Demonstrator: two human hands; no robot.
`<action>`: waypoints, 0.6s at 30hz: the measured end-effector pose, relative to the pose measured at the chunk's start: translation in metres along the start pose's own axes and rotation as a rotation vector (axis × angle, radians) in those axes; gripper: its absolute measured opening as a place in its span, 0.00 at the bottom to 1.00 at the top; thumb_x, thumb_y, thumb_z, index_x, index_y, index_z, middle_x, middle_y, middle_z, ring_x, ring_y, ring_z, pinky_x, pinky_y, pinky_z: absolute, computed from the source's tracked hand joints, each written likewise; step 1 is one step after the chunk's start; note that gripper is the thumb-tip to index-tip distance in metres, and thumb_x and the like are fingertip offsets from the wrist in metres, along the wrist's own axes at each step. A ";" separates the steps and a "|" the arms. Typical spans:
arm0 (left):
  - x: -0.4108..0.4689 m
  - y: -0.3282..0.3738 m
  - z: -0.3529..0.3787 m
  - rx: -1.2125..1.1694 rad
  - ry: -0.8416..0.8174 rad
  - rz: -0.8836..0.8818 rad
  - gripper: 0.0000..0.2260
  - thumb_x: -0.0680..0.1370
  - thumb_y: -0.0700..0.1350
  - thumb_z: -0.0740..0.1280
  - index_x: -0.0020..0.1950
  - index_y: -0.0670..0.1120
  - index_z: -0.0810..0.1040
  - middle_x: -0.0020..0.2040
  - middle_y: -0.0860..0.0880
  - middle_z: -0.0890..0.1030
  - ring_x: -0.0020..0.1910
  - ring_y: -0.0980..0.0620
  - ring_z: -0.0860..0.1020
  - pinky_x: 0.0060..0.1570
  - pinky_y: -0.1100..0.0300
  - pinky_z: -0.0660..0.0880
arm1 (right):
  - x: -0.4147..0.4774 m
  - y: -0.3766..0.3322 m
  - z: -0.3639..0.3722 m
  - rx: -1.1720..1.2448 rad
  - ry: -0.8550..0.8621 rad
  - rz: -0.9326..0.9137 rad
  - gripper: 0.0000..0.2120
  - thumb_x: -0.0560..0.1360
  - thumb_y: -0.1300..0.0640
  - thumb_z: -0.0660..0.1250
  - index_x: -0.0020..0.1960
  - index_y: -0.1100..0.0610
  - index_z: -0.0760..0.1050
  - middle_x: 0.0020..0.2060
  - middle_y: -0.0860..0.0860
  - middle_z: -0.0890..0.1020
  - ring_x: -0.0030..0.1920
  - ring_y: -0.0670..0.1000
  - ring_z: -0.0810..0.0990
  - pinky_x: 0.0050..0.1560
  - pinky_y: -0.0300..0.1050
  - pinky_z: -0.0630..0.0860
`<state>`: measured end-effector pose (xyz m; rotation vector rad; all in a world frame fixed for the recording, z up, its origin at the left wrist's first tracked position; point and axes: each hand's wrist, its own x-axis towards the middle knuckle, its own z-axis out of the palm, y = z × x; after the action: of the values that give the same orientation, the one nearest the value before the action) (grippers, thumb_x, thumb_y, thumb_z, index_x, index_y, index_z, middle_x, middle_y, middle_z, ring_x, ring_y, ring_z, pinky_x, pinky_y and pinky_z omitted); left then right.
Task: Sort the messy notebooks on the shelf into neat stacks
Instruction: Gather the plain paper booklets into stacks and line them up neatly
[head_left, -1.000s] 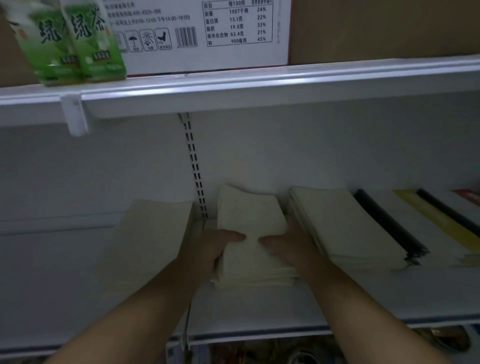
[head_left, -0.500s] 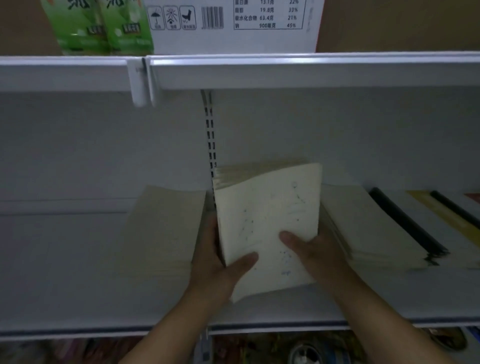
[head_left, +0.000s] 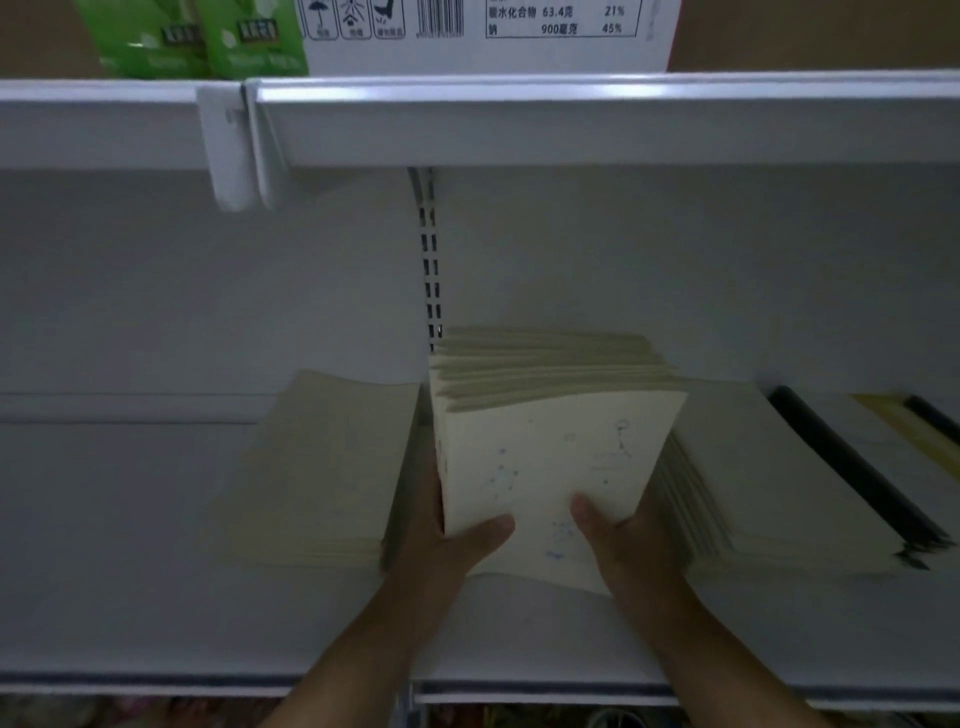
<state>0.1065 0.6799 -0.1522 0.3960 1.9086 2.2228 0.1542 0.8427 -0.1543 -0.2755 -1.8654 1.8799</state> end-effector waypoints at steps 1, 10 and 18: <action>-0.001 -0.002 0.000 0.002 0.020 -0.018 0.32 0.63 0.44 0.78 0.64 0.55 0.71 0.56 0.53 0.82 0.54 0.56 0.81 0.48 0.60 0.79 | 0.002 0.004 0.000 -0.012 0.006 -0.001 0.15 0.71 0.67 0.69 0.48 0.47 0.73 0.41 0.35 0.76 0.42 0.37 0.79 0.39 0.25 0.72; -0.001 0.001 0.004 0.072 0.119 -0.017 0.28 0.60 0.47 0.80 0.58 0.52 0.77 0.51 0.54 0.84 0.52 0.53 0.82 0.53 0.52 0.78 | 0.005 0.010 -0.004 0.091 -0.049 0.059 0.30 0.54 0.41 0.79 0.53 0.46 0.74 0.45 0.42 0.84 0.48 0.42 0.81 0.46 0.36 0.77; -0.009 0.021 0.011 0.259 0.157 0.065 0.14 0.75 0.40 0.69 0.56 0.53 0.71 0.42 0.71 0.79 0.40 0.75 0.76 0.39 0.82 0.69 | 0.007 0.008 -0.006 -0.066 -0.014 0.008 0.11 0.74 0.63 0.67 0.54 0.54 0.70 0.40 0.38 0.75 0.40 0.34 0.71 0.31 0.21 0.69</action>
<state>0.1196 0.6840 -0.1309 0.3326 2.3079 2.1058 0.1490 0.8515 -0.1611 -0.2926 -1.9402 1.8321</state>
